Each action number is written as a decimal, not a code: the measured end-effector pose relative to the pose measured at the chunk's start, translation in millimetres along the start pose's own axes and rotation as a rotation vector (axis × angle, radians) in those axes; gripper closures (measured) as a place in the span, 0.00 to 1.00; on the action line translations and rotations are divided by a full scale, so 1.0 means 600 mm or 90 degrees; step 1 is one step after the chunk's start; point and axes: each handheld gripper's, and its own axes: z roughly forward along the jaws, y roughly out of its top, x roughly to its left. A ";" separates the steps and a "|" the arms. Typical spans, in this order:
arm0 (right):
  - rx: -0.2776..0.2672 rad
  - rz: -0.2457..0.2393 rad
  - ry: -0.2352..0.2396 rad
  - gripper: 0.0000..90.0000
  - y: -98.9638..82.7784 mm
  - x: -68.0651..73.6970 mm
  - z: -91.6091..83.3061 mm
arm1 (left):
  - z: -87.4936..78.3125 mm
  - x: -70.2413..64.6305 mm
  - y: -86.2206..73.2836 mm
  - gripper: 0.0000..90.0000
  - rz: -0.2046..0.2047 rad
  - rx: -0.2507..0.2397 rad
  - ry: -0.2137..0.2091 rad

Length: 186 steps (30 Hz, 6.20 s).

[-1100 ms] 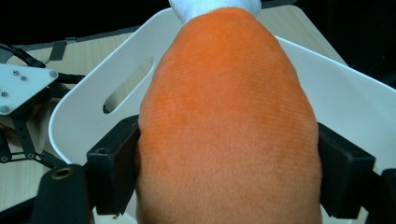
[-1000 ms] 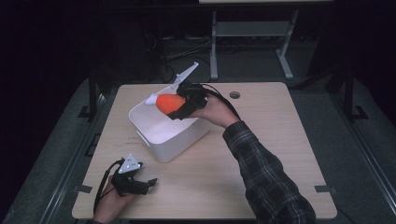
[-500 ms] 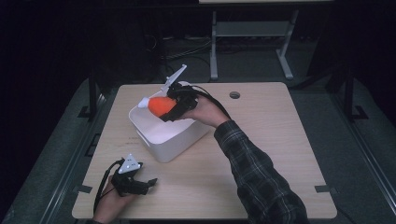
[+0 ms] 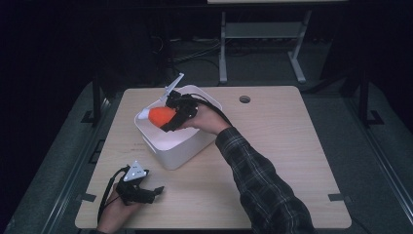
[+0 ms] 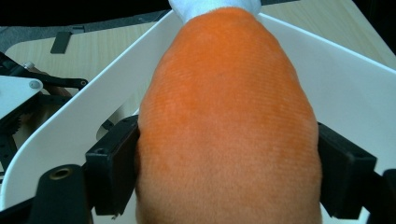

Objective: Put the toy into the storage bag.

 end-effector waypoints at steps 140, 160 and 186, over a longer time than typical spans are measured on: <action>-0.084 0.230 -0.170 0.02 -0.447 0.094 -0.176 | 0.000 0.000 0.001 0.14 0.001 0.001 0.000; -0.080 0.283 -0.217 0.02 -0.522 0.123 -0.187 | 0.000 0.000 0.000 0.14 0.002 0.000 0.001; -0.041 0.323 -0.289 0.02 -0.605 0.152 -0.186 | 0.001 0.000 0.000 0.14 0.002 0.000 0.001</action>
